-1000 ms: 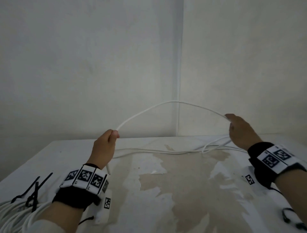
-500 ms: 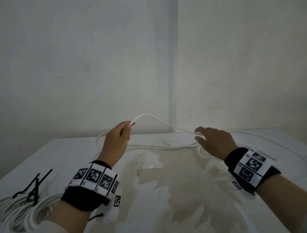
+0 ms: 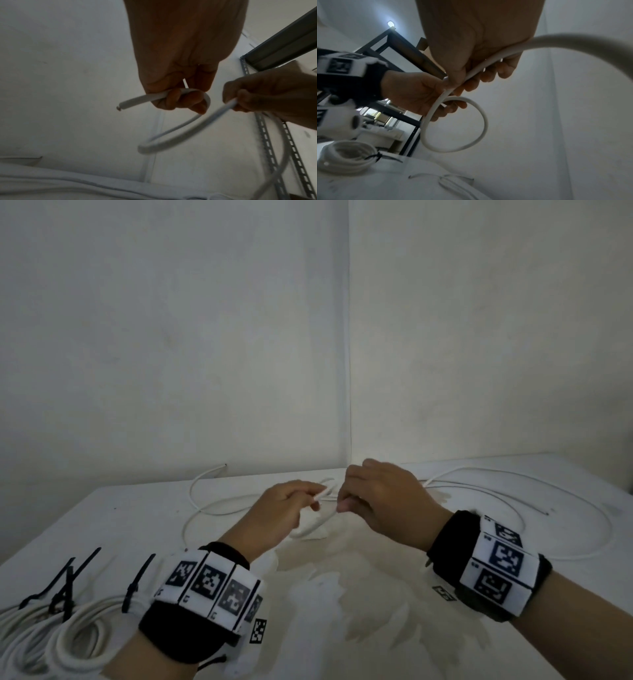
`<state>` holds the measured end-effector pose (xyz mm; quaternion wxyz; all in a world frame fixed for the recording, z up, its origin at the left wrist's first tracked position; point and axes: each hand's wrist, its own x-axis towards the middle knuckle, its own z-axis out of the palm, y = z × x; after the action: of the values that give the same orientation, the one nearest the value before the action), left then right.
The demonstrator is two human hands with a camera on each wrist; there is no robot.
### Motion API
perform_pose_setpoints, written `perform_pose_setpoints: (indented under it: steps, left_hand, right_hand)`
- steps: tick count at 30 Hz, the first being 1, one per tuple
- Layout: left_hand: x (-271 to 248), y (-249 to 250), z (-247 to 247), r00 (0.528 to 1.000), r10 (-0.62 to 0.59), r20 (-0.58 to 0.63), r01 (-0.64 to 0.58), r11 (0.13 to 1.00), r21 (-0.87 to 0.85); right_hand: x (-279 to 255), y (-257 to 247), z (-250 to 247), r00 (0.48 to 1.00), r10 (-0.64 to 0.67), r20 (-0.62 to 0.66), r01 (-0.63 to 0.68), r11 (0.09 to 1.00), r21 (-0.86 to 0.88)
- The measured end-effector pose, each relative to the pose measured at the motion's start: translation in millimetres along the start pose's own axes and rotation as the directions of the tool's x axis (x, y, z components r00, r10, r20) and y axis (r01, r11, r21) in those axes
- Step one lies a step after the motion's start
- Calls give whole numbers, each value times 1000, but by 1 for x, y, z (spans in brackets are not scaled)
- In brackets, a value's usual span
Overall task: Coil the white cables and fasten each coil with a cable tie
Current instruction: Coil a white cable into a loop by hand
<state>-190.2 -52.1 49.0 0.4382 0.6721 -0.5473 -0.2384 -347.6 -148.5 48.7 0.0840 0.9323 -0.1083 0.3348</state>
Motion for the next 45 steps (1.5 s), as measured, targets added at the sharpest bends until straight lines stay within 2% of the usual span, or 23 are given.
perform_pose_setpoints:
  steps: [3, 8, 12, 13, 16, 24, 28, 32, 33, 37, 40, 45]
  left_hand:
    - [-10, 9, 6, 997, 25, 79, -24, 1000, -18]
    - [-15, 17, 6, 988, 109, 113, -121, 987, 105]
    - [-21, 22, 0, 993, 84, 85, -82, 996, -21]
    - [-24, 24, -2, 993, 80, 84, -75, 995, -60]
    - [-30, 28, -5, 990, 91, 103, -80, 991, -109]
    - [-34, 29, -11, 994, 41, 101, -20, 979, -201]
    - [-34, 33, -12, 996, 43, 83, -29, 987, -156]
    - [-33, 38, -9, 994, 53, 101, -35, 984, -173]
    - [-33, 39, -8, 995, 49, 88, -33, 982, -185]
    - [-33, 40, -8, 999, 30, -10, -32, 979, -202]
    - [-33, 41, -6, 999, 33, -31, -39, 979, -202]
    - [-27, 38, -4, 989, 13, -147, -41, 981, -188]
  right_hand:
    - [4, 6, -4, 996, 54, -68, -54, 999, 3]
    - [7, 5, -8, 987, 92, -129, -95, 995, -18]
    - [12, 8, -10, 981, 138, -136, -122, 985, 119]
    - [14, 11, -13, 975, 192, -108, -170, 967, 189]
    - [17, 17, -27, 941, 323, 106, -339, 875, 346]
    - [8, 19, -32, 908, 400, 123, -416, 836, 356]
    - [7, 18, -36, 908, 371, 195, -418, 839, 349]
    - [14, -10, -36, 969, 162, 184, -217, 917, 335]
    - [15, -13, -35, 969, 155, 195, -218, 906, 364]
    - [19, -12, -37, 928, 238, 285, -353, 805, 476]
    - [19, -12, -34, 923, 249, 293, -374, 762, 529]
    - [19, -11, -31, 917, 296, 268, -398, 731, 554]
